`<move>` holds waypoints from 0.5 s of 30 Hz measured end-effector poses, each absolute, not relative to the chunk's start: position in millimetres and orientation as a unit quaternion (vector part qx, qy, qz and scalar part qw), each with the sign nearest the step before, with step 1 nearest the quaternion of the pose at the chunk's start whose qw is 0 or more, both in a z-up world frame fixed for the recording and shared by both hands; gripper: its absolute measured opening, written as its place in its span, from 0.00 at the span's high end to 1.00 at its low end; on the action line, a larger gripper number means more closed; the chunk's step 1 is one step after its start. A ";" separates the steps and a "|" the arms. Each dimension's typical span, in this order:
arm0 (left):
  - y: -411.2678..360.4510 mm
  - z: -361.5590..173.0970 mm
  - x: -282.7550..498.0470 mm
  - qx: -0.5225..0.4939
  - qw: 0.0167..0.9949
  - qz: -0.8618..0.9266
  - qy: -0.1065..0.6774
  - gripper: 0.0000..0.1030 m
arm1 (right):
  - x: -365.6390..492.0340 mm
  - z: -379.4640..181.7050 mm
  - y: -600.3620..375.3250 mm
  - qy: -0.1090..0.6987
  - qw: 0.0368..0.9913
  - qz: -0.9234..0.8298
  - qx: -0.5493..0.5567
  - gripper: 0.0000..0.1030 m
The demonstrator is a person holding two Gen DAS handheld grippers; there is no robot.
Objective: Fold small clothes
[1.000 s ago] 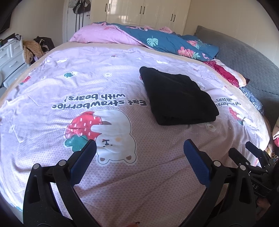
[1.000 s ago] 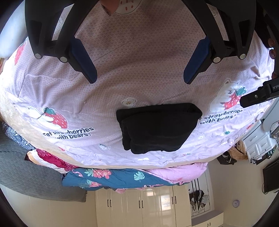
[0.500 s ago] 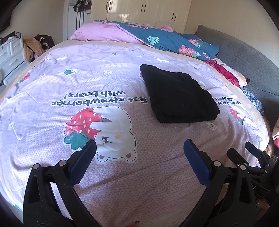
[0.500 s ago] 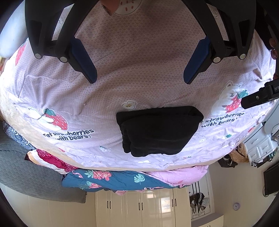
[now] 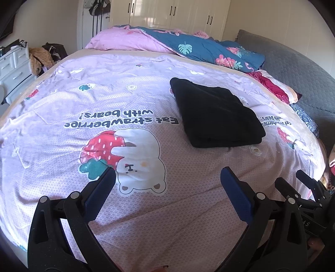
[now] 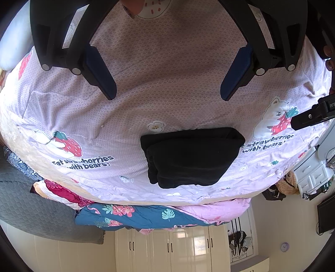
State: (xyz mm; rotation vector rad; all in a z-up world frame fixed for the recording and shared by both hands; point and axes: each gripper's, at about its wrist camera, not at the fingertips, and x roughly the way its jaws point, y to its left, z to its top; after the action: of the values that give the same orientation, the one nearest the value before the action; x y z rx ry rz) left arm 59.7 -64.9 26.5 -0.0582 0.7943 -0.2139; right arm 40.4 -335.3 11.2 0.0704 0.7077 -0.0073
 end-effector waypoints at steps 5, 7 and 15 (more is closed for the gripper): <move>-65.1 26.3 59.4 -0.028 0.916 -0.103 0.388 0.09 | 39.8 10.3 -336.0 0.348 0.937 -0.004 0.034 0.04; -64.8 25.8 60.0 -0.026 0.916 -0.101 0.388 0.09 | 39.4 10.1 -336.5 0.348 0.937 -0.004 0.035 0.04; -64.7 24.0 60.8 -0.024 0.915 -0.096 0.391 0.09 | 39.8 10.3 -336.3 0.348 0.937 -0.004 0.034 0.04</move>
State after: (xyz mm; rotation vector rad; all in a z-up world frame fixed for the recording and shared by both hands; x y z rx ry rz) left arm 60.8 -64.7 24.0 -0.0498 0.8060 -0.1973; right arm 39.8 -336.3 10.3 0.0699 0.7118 -0.0079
